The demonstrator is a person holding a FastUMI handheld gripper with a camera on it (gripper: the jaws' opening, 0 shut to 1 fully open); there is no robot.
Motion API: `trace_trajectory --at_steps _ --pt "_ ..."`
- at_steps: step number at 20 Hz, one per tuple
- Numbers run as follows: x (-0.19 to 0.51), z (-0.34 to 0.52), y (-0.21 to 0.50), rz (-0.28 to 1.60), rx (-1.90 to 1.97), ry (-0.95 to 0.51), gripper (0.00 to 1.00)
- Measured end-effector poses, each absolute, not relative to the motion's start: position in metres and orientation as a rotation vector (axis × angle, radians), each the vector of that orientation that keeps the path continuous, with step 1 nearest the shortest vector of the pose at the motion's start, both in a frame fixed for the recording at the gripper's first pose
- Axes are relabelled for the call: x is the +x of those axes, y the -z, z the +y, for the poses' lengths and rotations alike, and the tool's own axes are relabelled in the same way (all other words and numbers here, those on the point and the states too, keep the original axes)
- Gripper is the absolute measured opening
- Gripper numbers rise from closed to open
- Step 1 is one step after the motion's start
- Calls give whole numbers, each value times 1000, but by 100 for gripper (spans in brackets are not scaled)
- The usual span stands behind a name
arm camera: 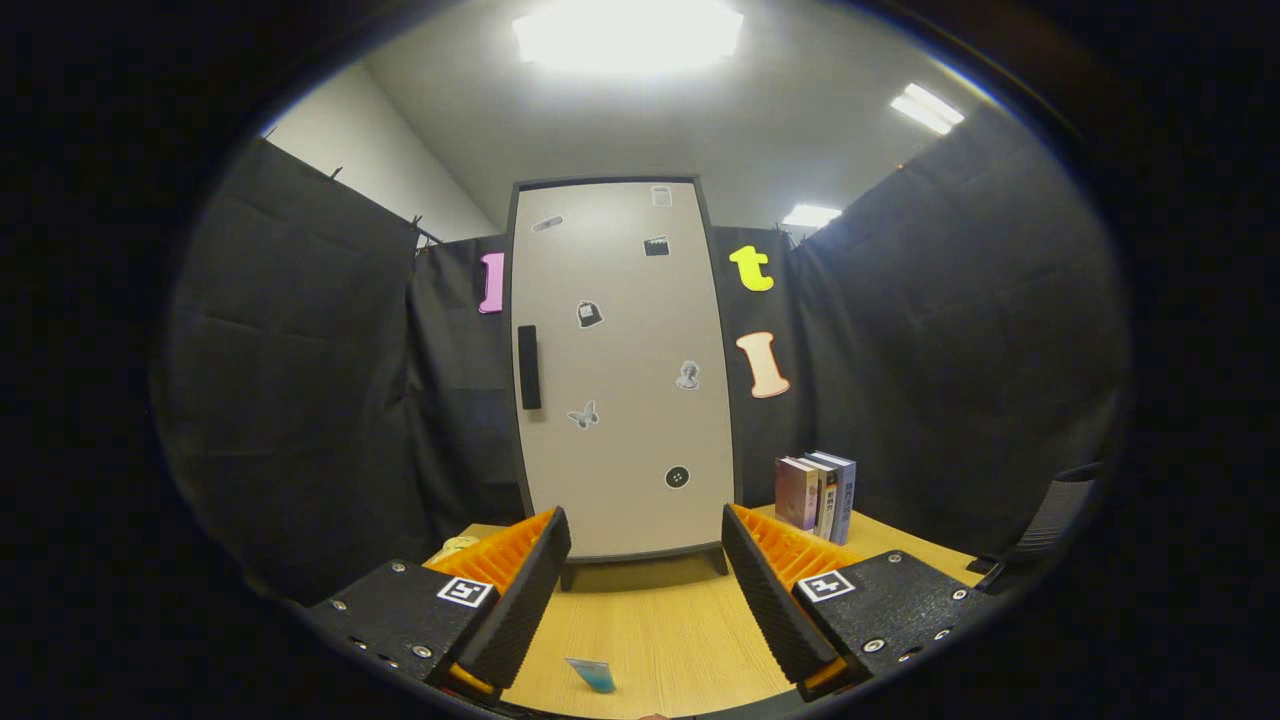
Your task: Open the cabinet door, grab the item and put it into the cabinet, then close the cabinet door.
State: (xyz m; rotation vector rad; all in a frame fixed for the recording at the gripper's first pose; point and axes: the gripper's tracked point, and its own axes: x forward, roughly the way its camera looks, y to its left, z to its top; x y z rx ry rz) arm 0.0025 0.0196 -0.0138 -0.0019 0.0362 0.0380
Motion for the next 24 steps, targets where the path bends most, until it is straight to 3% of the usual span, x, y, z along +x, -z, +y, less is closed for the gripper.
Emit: trace_trajectory --at_steps 12,24 --pt "54 26 -31 -27 21 -36 94" --pt "152 107 -67 -5 35 -226 94"
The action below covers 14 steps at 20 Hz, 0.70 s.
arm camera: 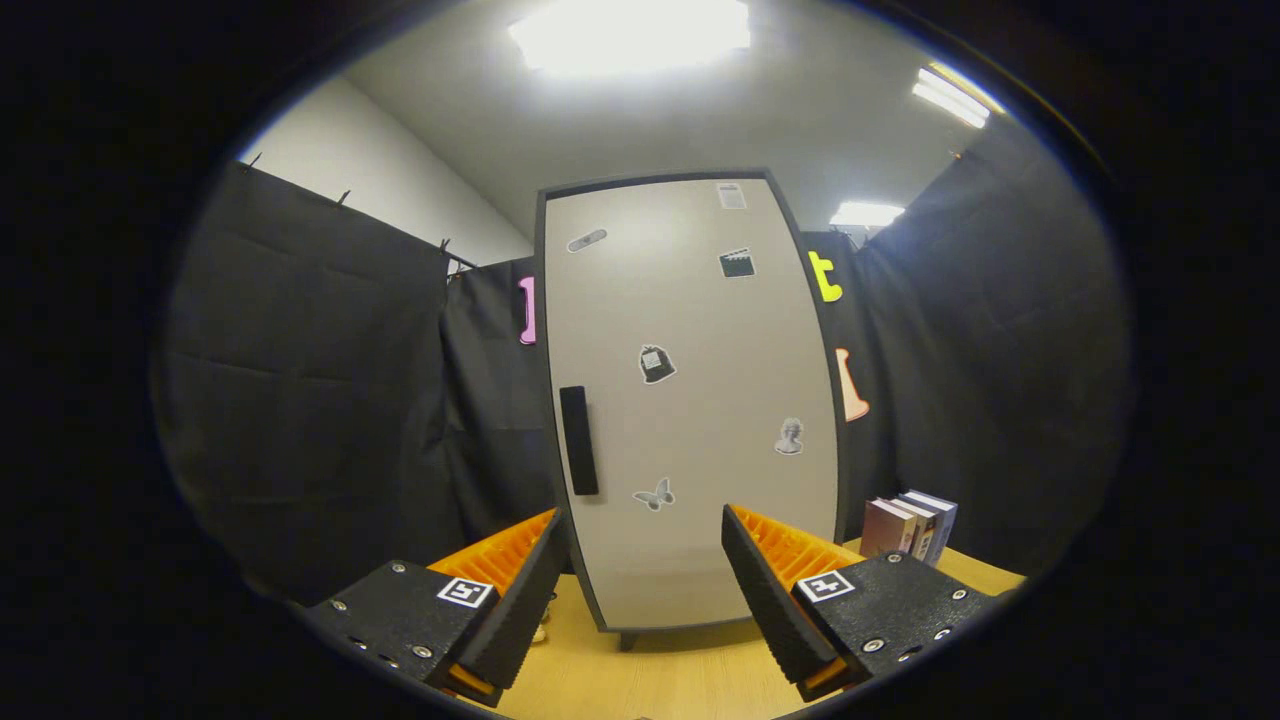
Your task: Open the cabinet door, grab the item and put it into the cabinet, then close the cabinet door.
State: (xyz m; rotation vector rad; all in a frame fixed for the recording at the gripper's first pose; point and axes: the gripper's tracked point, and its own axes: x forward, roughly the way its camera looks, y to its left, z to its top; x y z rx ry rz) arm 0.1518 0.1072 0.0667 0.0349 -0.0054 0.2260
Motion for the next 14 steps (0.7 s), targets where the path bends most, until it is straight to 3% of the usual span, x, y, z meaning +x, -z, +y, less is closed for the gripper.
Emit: trace_trajectory --at_steps 14 --pt "288 184 -66 96 71 -317 94"
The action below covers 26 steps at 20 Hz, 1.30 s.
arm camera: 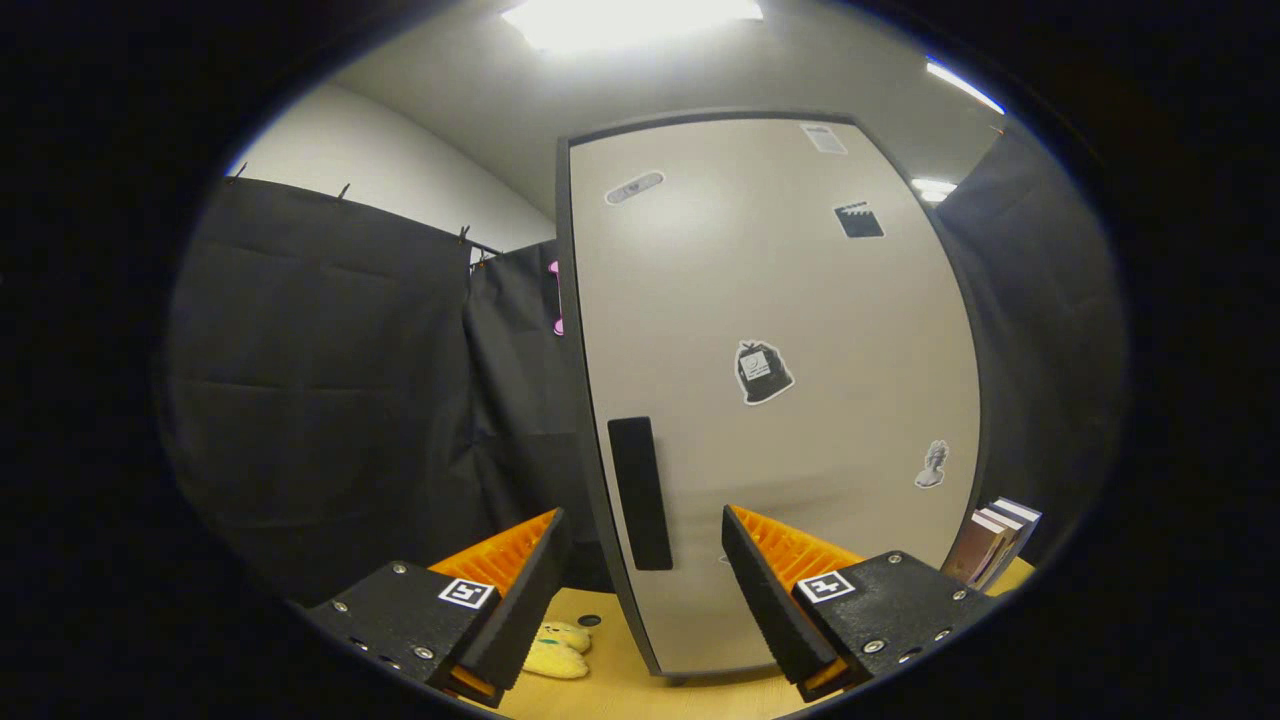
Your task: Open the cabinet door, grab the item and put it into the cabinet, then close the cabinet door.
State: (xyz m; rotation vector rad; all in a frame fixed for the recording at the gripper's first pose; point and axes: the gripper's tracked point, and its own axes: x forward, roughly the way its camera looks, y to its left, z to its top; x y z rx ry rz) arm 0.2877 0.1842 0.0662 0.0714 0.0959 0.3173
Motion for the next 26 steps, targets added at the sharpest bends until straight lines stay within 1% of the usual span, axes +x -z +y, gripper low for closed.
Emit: trace_trajectory --at_steps 4,8,10,11,12,13,14,18,20,26 --pt "318 193 -41 204 0 -304 92" --pt "339 202 -49 151 -38 -295 83" --pt "348 206 -47 149 -55 -285 75" --pt "352 207 -48 141 -54 -281 67" --pt "355 209 -48 144 -54 -279 62" --pt "356 211 -47 153 -48 -281 54" --pt "357 213 -44 166 -40 -285 51" --pt "357 211 -42 183 -44 -261 32" --pt "355 210 -42 196 -41 -263 27" --pt "334 207 -47 197 -29 -296 26"
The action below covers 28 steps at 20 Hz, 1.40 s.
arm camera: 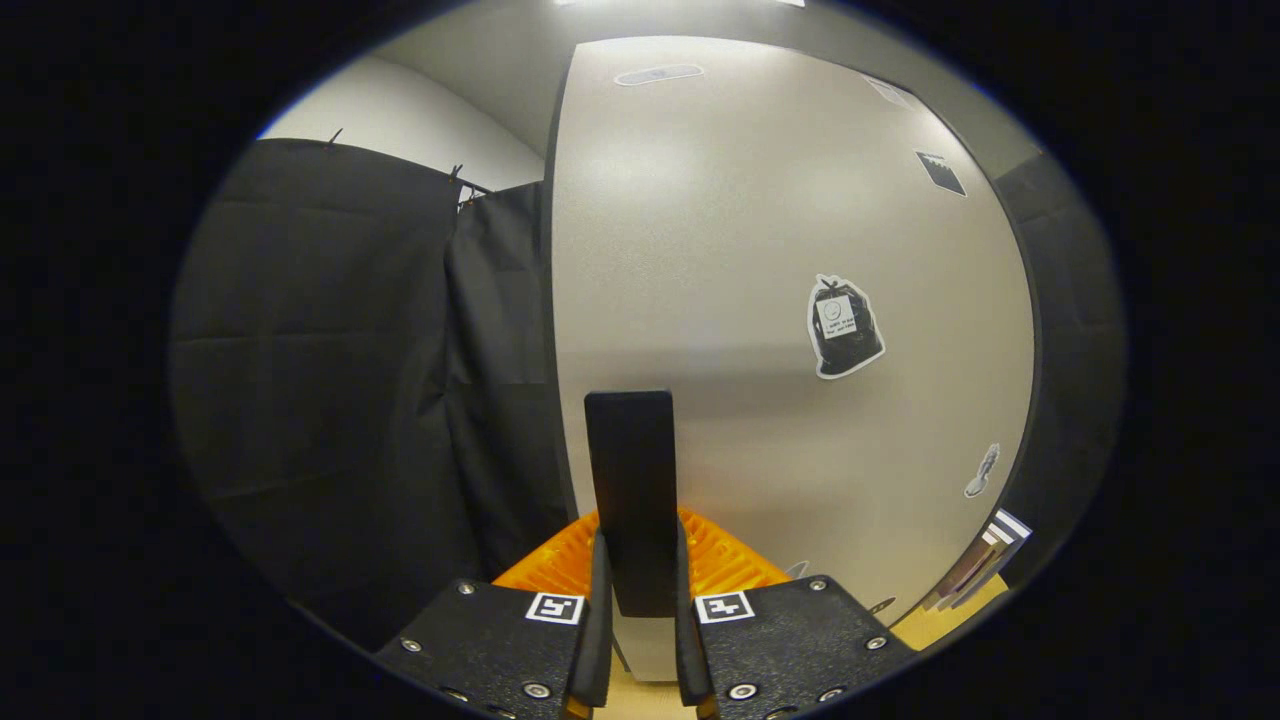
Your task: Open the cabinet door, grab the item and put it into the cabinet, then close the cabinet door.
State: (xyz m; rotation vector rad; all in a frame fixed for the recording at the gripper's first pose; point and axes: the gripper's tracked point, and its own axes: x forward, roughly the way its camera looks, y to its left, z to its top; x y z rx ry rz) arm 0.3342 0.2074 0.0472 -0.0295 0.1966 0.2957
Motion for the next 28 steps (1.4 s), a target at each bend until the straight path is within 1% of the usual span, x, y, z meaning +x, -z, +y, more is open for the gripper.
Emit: trace_trajectory --at_steps 4,20,28 --pt "310 204 -55 200 -18 -321 26" --pt "264 173 -64 235 14 -361 26" --pt "240 146 -71 231 15 -331 26"
